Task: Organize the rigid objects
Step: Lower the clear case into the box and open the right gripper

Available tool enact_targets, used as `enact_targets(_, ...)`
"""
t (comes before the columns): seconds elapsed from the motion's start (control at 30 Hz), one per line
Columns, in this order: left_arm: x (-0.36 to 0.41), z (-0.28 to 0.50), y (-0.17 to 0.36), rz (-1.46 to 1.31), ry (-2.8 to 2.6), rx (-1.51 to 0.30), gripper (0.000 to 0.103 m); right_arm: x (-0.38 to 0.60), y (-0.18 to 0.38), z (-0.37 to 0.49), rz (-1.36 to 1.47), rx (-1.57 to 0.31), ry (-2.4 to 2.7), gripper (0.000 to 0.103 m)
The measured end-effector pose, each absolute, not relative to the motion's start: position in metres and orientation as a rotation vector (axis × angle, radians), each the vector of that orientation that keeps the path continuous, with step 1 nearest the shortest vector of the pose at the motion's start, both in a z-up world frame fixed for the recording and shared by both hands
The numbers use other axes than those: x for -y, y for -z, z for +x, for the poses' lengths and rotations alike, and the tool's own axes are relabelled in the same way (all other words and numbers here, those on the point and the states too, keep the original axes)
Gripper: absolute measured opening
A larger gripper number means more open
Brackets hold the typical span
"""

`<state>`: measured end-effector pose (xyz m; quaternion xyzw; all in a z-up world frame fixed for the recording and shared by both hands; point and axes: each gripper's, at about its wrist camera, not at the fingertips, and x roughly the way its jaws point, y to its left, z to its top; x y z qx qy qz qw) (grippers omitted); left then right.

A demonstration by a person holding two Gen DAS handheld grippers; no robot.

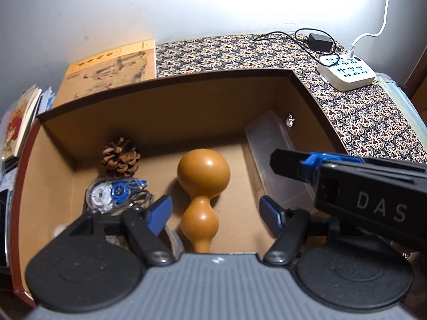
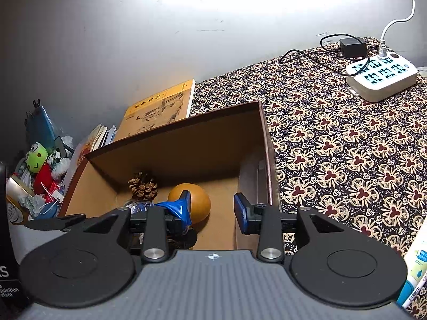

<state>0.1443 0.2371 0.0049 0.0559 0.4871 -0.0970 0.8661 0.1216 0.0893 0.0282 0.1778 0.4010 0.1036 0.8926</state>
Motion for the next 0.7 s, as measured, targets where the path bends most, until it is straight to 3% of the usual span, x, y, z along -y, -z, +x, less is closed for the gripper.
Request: enact_targets(0.7, -0.244, 0.097, -0.043, 0.129, 0.120, -0.940, 0.075, -0.088, -0.052, 0.077, 0.398, -0.775, -0.252, 0.019)
